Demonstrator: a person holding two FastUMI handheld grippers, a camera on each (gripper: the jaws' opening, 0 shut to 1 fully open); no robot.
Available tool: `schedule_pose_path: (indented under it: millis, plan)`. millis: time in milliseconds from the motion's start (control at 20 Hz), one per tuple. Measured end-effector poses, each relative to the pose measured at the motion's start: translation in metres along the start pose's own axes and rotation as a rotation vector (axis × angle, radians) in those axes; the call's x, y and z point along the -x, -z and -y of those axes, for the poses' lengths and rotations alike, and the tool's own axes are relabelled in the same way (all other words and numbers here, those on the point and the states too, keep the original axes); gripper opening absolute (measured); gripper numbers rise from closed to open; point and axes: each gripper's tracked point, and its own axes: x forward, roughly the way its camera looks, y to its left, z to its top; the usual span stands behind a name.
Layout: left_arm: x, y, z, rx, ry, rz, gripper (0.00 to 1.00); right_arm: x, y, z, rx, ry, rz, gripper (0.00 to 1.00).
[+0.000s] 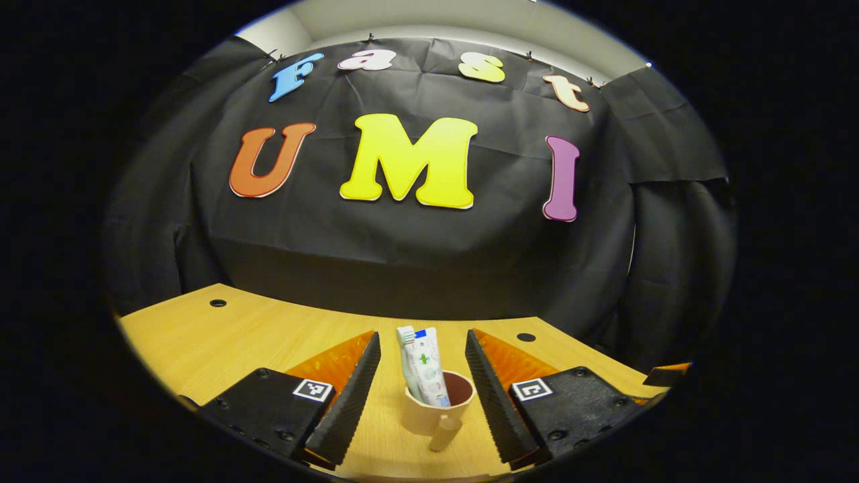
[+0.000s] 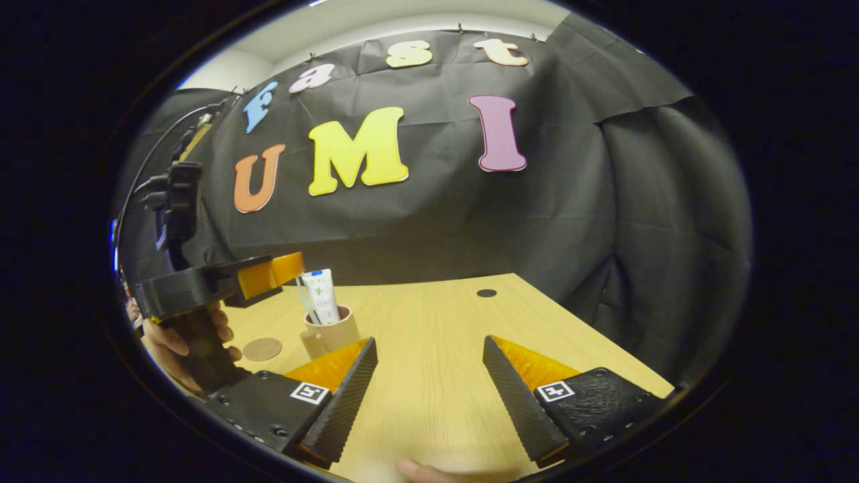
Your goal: Put the toothbrush and toothpaste on the desktop into the cup, then pick up the cup and place it on the coaster on the desktop.
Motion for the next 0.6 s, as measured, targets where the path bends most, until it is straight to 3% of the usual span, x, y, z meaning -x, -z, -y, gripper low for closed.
schedule_pose_path:
  millis: [200,600]
  plan:
    - [0.026,-0.002,-0.022,-0.017,-0.018,0.005,0.97,-0.002,-0.006,-0.009,0.028,0.013,0.002,0.96]
    - [0.074,-0.005,-0.071,-0.043,-0.104,-0.017,0.98,-0.006,-0.024,-0.052,0.073,-0.005,-0.016,0.96]
